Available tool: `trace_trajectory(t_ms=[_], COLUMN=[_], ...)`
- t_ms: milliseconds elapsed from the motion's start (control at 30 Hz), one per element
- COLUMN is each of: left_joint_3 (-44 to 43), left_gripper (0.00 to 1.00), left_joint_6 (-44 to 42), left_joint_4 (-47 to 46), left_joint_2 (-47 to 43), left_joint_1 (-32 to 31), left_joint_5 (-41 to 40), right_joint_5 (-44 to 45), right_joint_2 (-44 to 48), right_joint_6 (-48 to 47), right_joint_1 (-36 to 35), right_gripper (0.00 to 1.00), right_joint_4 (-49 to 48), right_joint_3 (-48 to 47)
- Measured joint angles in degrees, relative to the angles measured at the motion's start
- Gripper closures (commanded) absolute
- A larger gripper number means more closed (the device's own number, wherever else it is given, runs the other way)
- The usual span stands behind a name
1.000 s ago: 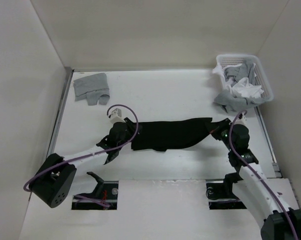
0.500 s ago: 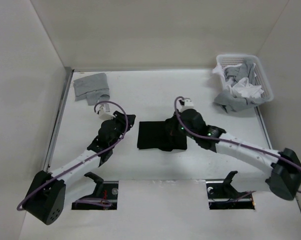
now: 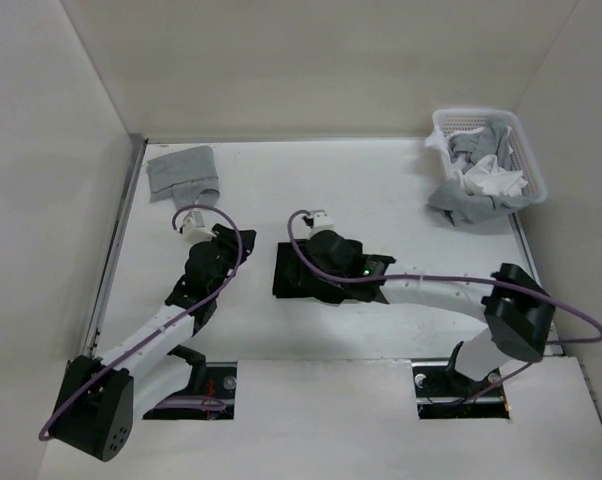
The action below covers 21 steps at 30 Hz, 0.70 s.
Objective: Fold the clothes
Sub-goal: Fold the tank top
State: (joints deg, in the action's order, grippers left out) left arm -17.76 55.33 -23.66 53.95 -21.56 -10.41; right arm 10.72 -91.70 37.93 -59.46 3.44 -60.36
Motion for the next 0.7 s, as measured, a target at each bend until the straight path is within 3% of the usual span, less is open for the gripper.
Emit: trace_trajectory(t_ms=[67,167,300,467,700], left_joint_3=[-0.13,-1.53,-6.14,-13.00,-13.07], left_gripper=[0.69,0.69,0.71,0.87,0.90], left_joint_6=[-0.07,-0.31,-0.70,-0.90,-0.24], left_joint_4=[-0.44,-1.42,-3.74,-8.15,-10.78], left_joint_2=[2.10,7.78,16.74,28.06,37.00], left_joint_1=[-1.05,-4.70,-11.19,-19.19,-20.50], left_joint_5=[0.07,0.11,0.42,1.38,2.86], right_joint_5=[-0.24,-0.66,-1.99,-4.17,-10.64], right_joint_2=[5.49,12.94,15.87,18.73,14.60], right_joint_6=[0.66,2.12,3.56,4.79,6.60], right_joint_1=[1.25,6.16,13.46,17.73,24.06], right_gripper=[0.81,0.94,0.95,0.92,0.93], right_joint_4=[-2.71,-5.77,-9.35,-13.57,-23.58], right_joint_3=[5.66,12.74,18.10,25.70,28.33])
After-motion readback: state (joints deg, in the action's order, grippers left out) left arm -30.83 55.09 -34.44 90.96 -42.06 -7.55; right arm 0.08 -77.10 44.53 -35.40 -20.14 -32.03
